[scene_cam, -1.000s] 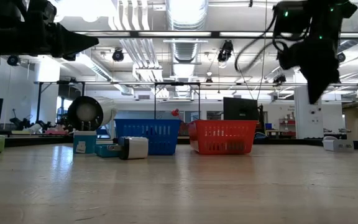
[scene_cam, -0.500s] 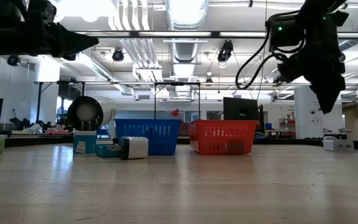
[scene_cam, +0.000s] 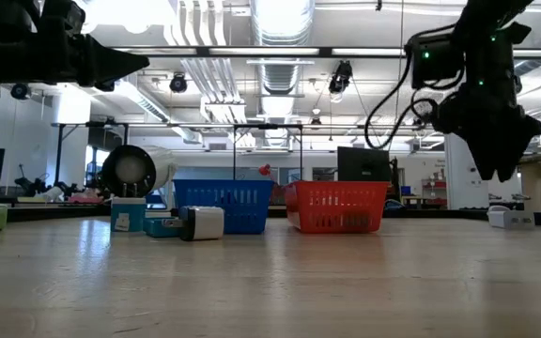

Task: Pick & Place Office items
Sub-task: Put the white adaptor into the red bin

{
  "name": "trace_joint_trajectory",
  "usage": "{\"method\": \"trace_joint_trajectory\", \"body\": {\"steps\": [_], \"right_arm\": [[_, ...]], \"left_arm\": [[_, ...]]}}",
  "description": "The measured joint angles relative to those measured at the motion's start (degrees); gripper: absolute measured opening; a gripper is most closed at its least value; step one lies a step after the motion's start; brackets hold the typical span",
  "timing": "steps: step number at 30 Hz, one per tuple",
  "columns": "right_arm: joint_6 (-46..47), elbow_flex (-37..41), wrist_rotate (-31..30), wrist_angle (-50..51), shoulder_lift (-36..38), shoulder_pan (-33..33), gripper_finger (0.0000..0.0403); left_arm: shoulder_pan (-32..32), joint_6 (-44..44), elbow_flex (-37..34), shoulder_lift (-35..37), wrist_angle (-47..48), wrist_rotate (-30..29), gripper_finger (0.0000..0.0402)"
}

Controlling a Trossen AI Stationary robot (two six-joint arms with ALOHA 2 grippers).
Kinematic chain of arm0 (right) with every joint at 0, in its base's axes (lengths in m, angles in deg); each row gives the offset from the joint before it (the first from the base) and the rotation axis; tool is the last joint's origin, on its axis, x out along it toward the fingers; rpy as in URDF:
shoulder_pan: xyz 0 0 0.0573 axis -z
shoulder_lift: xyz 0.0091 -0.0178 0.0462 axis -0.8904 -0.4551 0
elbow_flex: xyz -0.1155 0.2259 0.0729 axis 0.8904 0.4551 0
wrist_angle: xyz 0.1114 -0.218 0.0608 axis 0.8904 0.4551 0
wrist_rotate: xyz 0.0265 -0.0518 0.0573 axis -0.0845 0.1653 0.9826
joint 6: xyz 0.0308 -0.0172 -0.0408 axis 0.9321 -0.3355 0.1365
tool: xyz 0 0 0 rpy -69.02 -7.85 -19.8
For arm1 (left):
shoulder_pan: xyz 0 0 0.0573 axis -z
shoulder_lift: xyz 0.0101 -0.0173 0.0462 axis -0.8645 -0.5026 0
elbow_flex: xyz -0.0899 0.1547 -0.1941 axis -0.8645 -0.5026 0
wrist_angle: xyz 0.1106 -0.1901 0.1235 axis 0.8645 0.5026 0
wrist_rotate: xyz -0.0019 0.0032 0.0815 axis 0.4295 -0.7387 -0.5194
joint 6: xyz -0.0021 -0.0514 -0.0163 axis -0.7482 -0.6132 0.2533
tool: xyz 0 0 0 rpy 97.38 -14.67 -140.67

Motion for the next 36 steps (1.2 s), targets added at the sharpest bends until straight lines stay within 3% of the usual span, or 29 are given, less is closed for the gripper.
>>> {"method": "trace_joint_trajectory", "body": {"steps": [9,16,21,27,33,36], "right_arm": [[0.2,6.3,0.4,-1.3,0.4,3.9,0.0266],[-3.0,9.6,3.1,-13.2,0.5,7.4,0.0266],[-3.9,10.2,4.3,-13.7,0.0,9.1,0.0261],[-6.1,9.9,5.1,-14.1,0.2,9.1,0.0262],[-8.3,9.6,13.4,-21.6,0.0,6.9,0.0260],[-9.9,9.1,14.0,-23.1,-0.1,4.9,0.0258]], "left_arm": [[0.0,-0.1,0.0,0.0,0.0,0.0,0.0012],[0.0,-0.2,0.0,0.0,0.0,0.0,0.0012],[0.0,-0.2,-0.1,0.0,0.0,0.0,0.0012],[0.0,-0.2,-0.1,0.0,0.0,0.0,0.0012],[0.0,-0.2,-0.1,0.0,0.0,0.0,0.0012],[0.0,-0.2,-0.1,0.0,0.0,0.0,0.0012]]}}
